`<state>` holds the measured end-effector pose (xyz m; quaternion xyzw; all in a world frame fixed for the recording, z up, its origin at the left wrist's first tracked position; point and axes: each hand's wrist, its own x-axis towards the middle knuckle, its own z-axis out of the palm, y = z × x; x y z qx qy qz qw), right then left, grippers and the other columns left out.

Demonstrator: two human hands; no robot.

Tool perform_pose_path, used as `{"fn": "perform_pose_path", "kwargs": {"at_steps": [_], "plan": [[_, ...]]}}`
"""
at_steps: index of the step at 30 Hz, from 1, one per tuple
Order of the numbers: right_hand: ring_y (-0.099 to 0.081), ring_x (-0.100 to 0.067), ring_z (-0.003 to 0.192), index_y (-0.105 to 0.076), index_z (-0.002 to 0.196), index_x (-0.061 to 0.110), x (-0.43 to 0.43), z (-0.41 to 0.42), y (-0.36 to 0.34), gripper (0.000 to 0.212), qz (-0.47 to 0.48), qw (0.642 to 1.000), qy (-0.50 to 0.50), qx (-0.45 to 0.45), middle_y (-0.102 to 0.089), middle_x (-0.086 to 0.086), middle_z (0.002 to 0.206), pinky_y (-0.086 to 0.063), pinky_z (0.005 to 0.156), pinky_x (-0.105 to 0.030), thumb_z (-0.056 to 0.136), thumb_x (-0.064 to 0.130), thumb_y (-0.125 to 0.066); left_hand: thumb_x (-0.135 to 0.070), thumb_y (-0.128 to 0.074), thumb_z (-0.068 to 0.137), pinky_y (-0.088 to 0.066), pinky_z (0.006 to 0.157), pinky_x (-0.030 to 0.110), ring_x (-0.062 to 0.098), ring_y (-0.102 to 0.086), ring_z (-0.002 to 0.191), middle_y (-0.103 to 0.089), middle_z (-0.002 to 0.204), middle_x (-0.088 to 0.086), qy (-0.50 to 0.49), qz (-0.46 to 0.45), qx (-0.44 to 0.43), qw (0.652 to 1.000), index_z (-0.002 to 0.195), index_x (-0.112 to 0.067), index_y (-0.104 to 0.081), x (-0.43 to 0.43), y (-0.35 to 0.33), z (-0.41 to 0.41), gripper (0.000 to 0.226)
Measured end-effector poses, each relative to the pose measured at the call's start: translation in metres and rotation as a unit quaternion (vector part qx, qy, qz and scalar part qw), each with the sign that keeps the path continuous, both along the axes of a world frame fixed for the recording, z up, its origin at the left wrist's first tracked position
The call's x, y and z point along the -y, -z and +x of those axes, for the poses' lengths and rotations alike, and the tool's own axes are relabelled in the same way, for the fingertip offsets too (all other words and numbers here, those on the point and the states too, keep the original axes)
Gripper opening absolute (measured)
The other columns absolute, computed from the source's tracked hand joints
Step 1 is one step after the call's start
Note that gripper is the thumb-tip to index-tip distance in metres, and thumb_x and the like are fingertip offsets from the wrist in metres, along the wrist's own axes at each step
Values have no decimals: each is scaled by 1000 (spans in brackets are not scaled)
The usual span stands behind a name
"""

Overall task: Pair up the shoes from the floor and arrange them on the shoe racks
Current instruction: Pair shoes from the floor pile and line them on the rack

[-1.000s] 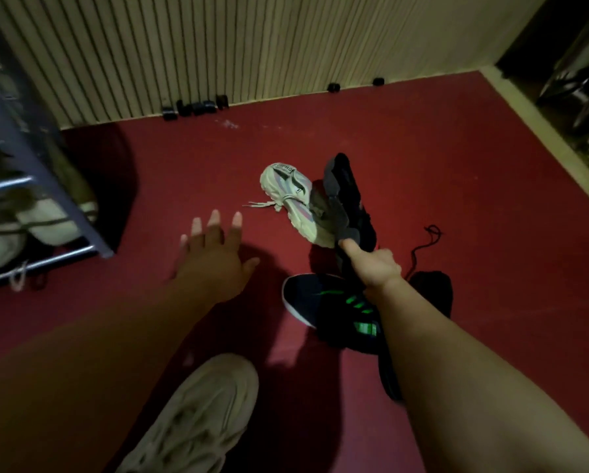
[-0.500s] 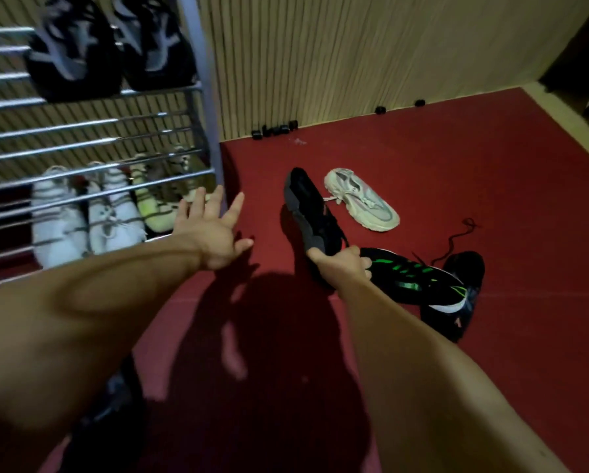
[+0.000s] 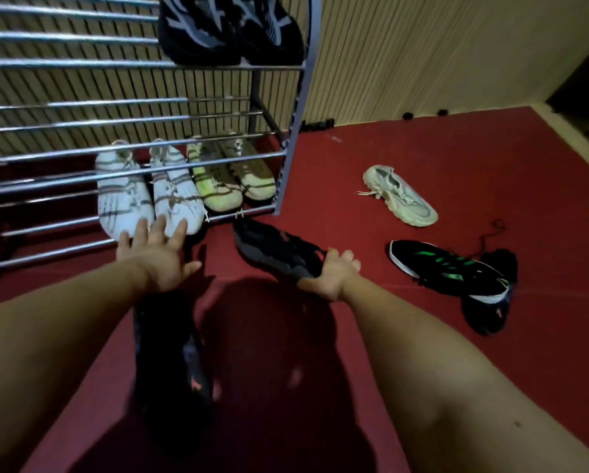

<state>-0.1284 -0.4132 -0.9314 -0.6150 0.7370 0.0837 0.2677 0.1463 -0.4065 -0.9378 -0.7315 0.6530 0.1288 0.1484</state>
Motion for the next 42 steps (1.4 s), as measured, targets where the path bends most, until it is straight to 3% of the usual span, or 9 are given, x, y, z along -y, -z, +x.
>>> {"fn": "perform_pose_path", "kwargs": {"at_steps": [6,9,13,17,21,24,30,37,42], "plan": [[-27,-37,132,-6,150,11,-31,1,14,107,78,978,-152,-121,-23,-18,143,-28,107,-43,75,50,-70,-65,-38,88,-2,117,46,30,8,145,9,159,8,-48,40,-97,993,150,-28,8,-16,42,16,86],[-30,-34,134,0,151,10,-63,1,43,106,120,971,-147,-147,-25,-16,146,-22,110,-43,79,51,-66,-67,-41,86,-3,117,47,30,7,145,9,158,8,-32,67,-116,990,150,-29,7,-42,71,15,89],[-36,-32,132,8,151,9,-78,5,65,80,124,955,-177,-201,-28,-15,148,-21,110,-42,95,34,-45,-67,-46,84,-4,117,45,30,12,145,21,156,5,8,97,-107,989,149,-30,11,-56,89,29,94],[-27,-34,137,15,149,10,-75,22,74,86,164,958,-126,-201,-19,-16,151,-19,112,-44,92,27,-47,-57,-57,84,-11,118,42,30,11,145,23,155,7,3,79,-182,980,149,-27,12,-58,93,44,99],[-19,-34,140,8,151,8,-71,35,79,79,116,981,-69,-139,-11,-16,154,-15,113,-47,94,33,-41,-51,-64,81,-14,118,39,31,10,145,22,154,19,3,23,-202,979,150,-19,8,-62,102,51,105],[-19,-35,140,6,152,21,-66,42,80,78,97,986,-79,-107,-9,-16,155,-14,112,-48,94,46,-40,-52,-62,82,-13,118,40,31,8,145,20,155,17,-24,33,-197,980,151,-22,7,-60,107,52,102],[-11,-37,143,17,149,27,-66,50,86,114,128,976,-101,-144,0,-20,155,-11,114,-49,76,66,-61,-54,-62,82,-16,118,43,32,6,145,25,154,12,-48,62,-195,978,150,-31,3,-60,113,46,97],[-27,-34,136,17,149,16,-59,51,84,113,98,981,-92,-143,-15,-16,151,-24,109,-47,80,42,-70,-52,-62,82,-13,118,44,35,9,144,27,153,16,-54,68,-216,973,150,-31,8,-60,111,43,100],[-14,-31,143,6,151,17,-56,20,78,86,81,944,-255,-195,-11,-15,154,1,117,-42,90,12,-55,-41,-65,84,-19,116,40,32,-7,145,16,157,9,-65,46,-297,952,151,-26,2,-55,103,42,96]]}}
